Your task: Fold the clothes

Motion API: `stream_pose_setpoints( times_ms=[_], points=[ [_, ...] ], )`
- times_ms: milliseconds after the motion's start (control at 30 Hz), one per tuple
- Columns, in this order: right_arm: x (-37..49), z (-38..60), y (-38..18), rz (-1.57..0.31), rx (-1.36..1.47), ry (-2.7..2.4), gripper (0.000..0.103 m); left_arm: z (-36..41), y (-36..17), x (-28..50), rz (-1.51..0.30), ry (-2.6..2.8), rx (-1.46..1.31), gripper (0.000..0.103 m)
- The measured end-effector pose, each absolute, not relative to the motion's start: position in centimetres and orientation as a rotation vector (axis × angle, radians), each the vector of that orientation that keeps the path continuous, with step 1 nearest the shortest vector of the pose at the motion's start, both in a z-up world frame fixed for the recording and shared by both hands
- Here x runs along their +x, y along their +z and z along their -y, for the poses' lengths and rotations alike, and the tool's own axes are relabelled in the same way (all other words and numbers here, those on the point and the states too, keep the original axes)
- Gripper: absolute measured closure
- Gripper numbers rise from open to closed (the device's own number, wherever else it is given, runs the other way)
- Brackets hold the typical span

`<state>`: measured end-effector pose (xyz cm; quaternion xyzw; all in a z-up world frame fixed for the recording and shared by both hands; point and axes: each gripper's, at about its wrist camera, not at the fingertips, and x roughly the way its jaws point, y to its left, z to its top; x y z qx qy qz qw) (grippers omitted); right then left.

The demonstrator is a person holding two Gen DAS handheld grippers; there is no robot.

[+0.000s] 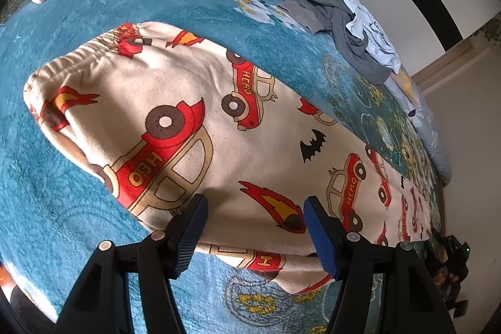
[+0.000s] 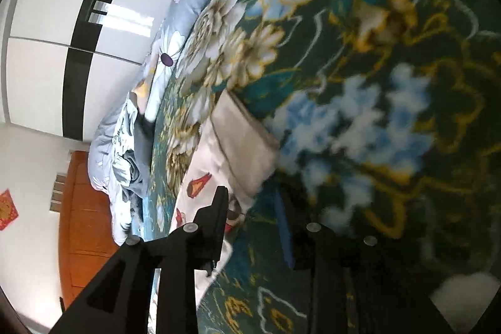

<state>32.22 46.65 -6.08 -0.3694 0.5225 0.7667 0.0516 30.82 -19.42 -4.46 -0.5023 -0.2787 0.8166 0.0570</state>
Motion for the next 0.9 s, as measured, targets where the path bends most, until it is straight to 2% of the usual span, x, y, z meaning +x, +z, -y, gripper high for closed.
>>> stream_pose_setpoints(
  times_ms=[400, 433, 533, 700, 767, 900],
  points=[
    [29.3, -46.4, -6.5, -1.609, -0.977, 2.337, 0.073, 20.3, -3.6, 31.5, 0.887, 2.53, -1.451, 0.035],
    [29.2, -46.2, -6.4, -1.588, -0.98, 2.338, 0.078, 20.5, -3.3, 31.7, 0.889, 2.555, -1.429, 0.035],
    [28.9, -45.6, -5.8, -1.509, -1.011, 2.347, 0.084, 22.6, -2.7, 32.5, 0.97, 2.605, -1.355, 0.035],
    [28.6, -44.9, -4.1, -1.463, -1.01, 2.384, 0.087, 26.8, -3.7, 33.0, 1.138, 2.654, -1.36, 0.035],
    [28.4, -43.9, -2.3, -1.389, -1.007, 2.456, 0.087, 27.8, -4.8, 33.2, 1.212, 2.629, -1.39, 0.035],
    [27.7, -41.0, 1.6, -1.227, -1.008, 2.625, 0.087, 27.9, -5.9, 33.5, 1.239, 2.618, -1.416, 0.035]
  ],
)
